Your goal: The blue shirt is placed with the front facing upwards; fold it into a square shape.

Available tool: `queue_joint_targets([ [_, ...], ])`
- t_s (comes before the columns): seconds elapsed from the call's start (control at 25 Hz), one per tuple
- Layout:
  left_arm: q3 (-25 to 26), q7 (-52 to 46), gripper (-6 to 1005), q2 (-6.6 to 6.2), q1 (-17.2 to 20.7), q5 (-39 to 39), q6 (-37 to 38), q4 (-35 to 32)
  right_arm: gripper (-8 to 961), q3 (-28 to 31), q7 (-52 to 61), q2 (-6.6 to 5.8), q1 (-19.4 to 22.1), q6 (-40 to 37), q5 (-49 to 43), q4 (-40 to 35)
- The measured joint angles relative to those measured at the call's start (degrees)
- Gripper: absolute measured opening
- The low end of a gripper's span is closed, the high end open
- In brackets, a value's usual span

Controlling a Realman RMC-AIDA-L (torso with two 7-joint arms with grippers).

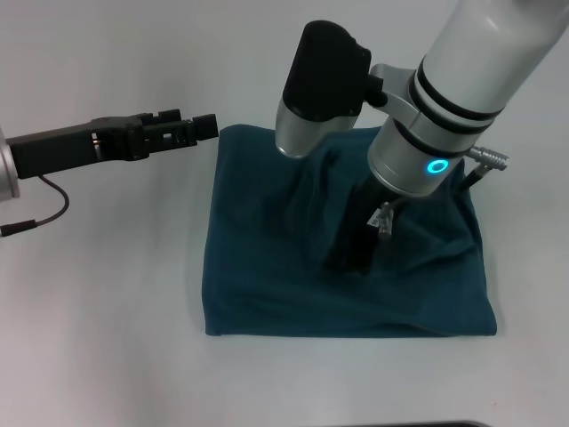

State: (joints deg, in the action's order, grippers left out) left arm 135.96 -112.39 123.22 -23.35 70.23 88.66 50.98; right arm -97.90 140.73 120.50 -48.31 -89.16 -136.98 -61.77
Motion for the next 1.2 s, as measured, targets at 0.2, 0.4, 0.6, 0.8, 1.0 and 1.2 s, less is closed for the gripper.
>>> queue_joint_targets([
  [0.2,0.0,0.1,969,0.0,0.0,0.0,0.0,0.0,39,3.1,-0.1,-0.33,2.4,1.7,0.2,-2.3],
  [0.4,0.0,0.1,969,0.0,0.0,0.0,0.0,0.0,20,10.4,-2.2,-0.69,5.7,3.2,0.0,-4.4],
  [0.6,0.0,0.0,969,0.0,-0.4,0.0,0.0,0.0,20,18.0,-5.2,-0.89,8.2,3.4,-0.2,-4.1],
  [0.8,0.0,-0.1,969,-0.08,-0.6,0.0,0.0,0.0,20,25.5,-8.0,-1.07,10.2,3.5,-0.8,-4.0],
  [1.0,0.0,-0.3,969,-0.13,-0.7,0.0,0.0,0.0,19,31.5,-9.9,-1.07,11.3,3.0,-0.8,-4.5],
  [1.2,0.0,-0.6,968,-0.18,-0.6,0.0,0.2,0.0,19,36.7,-11.6,-1.48,12.4,2.7,-0.8,-4.3],
])
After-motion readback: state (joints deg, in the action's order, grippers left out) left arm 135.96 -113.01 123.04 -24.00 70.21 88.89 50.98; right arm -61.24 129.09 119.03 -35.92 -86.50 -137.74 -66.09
